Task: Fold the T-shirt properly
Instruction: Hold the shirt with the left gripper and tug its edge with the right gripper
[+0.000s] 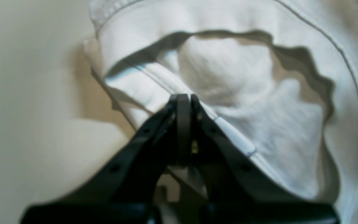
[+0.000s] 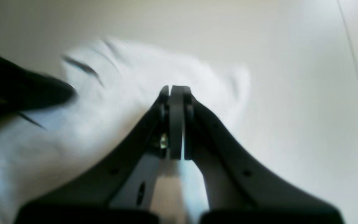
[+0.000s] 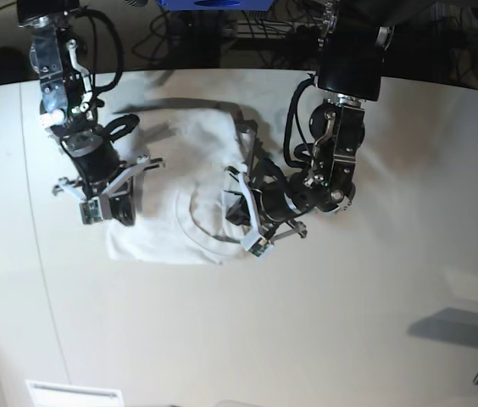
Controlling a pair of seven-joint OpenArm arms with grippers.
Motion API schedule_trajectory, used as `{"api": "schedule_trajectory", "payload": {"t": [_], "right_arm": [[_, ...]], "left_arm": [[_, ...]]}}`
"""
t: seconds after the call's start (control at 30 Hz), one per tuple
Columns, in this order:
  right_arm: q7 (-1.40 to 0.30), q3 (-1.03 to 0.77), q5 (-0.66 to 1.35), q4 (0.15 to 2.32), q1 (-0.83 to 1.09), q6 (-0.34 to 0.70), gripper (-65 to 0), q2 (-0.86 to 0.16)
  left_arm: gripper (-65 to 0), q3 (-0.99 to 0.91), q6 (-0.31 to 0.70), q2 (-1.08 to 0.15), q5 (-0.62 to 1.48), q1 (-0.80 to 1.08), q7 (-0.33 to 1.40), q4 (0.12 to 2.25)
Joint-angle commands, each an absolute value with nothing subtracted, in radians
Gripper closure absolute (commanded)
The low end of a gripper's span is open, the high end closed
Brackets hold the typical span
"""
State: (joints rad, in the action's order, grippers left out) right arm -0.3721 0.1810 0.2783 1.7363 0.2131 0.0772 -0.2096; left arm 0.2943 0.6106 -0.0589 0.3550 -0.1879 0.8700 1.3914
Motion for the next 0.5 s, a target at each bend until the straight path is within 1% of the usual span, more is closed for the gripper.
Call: {"api": "schedule_trajectory", "payload": {"t": [0.0, 0.1, 0.17, 0.23, 0.4, 0.47], "right_arm": [[-0.338, 0.166, 0.285, 1.709, 0.202, 0.113, -0.9, -0.203], [-0.262, 0.13, 0.283, 1.581, 0.2, 0.17, -0.9, -0.183], [-0.255, 0.102, 0.283, 1.56, 0.199, 0.189, -0.9, -0.182], [-0.266, 0.073, 0.283, 1.613, 0.219, 0.193, -0.9, -0.182], [-0.329, -0.004, 0.285, 1.871, 0.328, 0.228, -0.9, -0.183], [-0.348, -0.025, 0.285, 1.92, 0.366, 0.237, -0.9, -0.177]], "left_arm": [[0.0, 0.294, 0.618, -0.059, 0.358, -0.203, 0.863, 1.406], [0.0, 0.294, 0.618, -0.059, 0.358, -0.203, 0.863, 1.406], [0.0, 0.294, 0.618, -0.059, 0.358, -0.205, 0.865, 1.406], [0.0, 0.294, 0.618, -0.059, 0.358, -0.205, 0.865, 1.406], [0.0, 0.294, 0.618, -0.059, 0.358, -0.205, 0.865, 1.406], [0.0, 0.295, 0.618, -0.059, 0.358, -0.203, 0.865, 1.406]]}}
